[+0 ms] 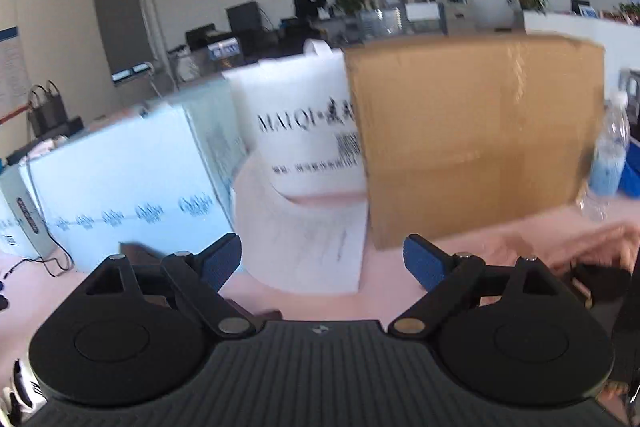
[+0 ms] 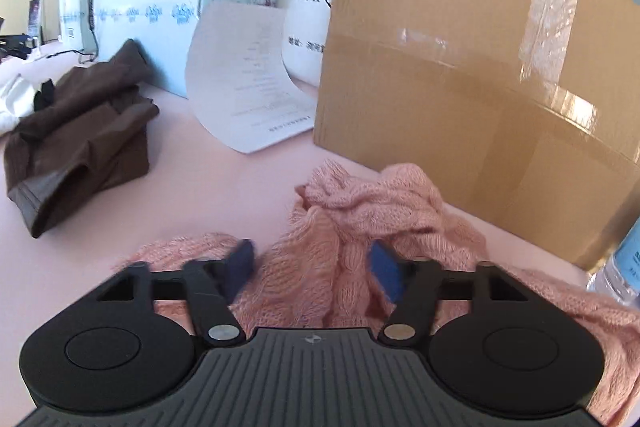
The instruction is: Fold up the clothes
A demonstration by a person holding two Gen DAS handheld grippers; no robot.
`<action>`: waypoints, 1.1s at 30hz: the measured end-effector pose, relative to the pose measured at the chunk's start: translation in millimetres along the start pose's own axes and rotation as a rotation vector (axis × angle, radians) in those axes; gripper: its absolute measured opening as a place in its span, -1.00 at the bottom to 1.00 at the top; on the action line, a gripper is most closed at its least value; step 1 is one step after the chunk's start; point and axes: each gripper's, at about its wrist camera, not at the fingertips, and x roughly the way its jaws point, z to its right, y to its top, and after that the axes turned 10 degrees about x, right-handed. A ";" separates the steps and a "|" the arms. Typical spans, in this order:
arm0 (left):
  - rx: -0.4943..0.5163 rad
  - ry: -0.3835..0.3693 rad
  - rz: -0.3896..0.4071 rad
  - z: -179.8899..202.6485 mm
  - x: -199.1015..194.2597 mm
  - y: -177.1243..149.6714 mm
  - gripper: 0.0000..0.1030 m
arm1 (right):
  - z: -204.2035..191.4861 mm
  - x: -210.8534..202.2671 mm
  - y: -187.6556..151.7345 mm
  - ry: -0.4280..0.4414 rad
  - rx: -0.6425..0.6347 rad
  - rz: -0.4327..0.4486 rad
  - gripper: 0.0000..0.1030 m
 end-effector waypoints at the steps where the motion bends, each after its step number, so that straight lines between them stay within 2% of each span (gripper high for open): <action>1: 0.022 -0.023 -0.021 11.4 11.6 -9.5 0.70 | 2.3 1.5 0.6 -0.005 0.004 -0.019 -0.82; 2: 0.034 -0.032 -0.031 16.7 19.4 -13.2 0.70 | 4.6 -0.2 1.6 -0.013 0.013 -0.013 -0.83; 5: 0.038 -0.084 -0.072 34.4 42.6 -26.2 0.70 | 15.7 -21.2 7.7 -0.045 0.054 0.077 -0.85; 9: 0.026 -0.176 -0.140 49.5 67.6 -38.9 0.70 | 37.7 -63.6 23.2 -0.021 0.141 0.205 -0.86; 10: 0.034 -0.179 -0.150 52.7 73.4 -41.2 0.70 | 42.5 -75.2 27.6 -0.021 0.154 0.237 -0.86; 12: 0.058 -0.174 -0.162 59.5 84.1 -45.3 0.70 | 49.8 -99.0 33.5 -0.037 0.148 0.303 -0.86; 15: 0.061 -0.213 -0.198 66.6 96.0 -50.5 0.62 | 55.0 -134.1 29.9 -0.079 0.094 0.392 -0.86; 18: 0.050 -0.227 -0.216 71.3 103.5 -52.8 0.53 | 66.4 -161.3 19.2 -0.096 0.103 0.427 -0.87; 19: 0.052 -0.238 -0.213 72.8 102.7 -51.9 0.34 | 70.3 -170.4 15.6 -0.101 0.106 0.438 -0.92; 20: 0.054 -0.253 -0.211 74.5 101.5 -50.7 -0.04 | 76.3 -179.3 11.8 -0.110 0.117 0.452 -0.93; 21: 0.057 -0.267 -0.208 76.2 100.4 -49.5 -0.22 | 82.5 -188.2 8.1 -0.120 0.128 0.465 -0.93; 22: 0.057 -0.281 -0.214 78.9 99.5 -47.7 -0.52 | 88.6 -197.2 4.3 -0.129 0.139 0.479 -0.93; 23: 0.066 -0.275 -0.219 83.5 98.5 -45.8 -0.75 | 94.2 -201.7 -1.0 -0.127 0.160 0.476 -0.94; 24: 0.080 -0.261 -0.224 88.6 97.4 -44.0 -0.79 | 99.5 -204.5 -5.3 -0.121 0.176 0.463 -0.94; 27: 0.112 -0.191 -0.224 103.3 95.7 -40.5 -0.83 | 107.1 -202.1 -16.0 -0.082 0.165 0.394 -0.93; 30: 0.087 -0.165 -0.238 104.5 98.2 -38.1 -0.84 | 101.6 -182.3 -30.8 -0.050 0.141 0.295 -0.91; 33: 0.062 -0.161 -0.242 100.8 99.2 -40.2 -0.84 | 92.3 -154.7 -29.5 0.014 0.116 0.218 -0.68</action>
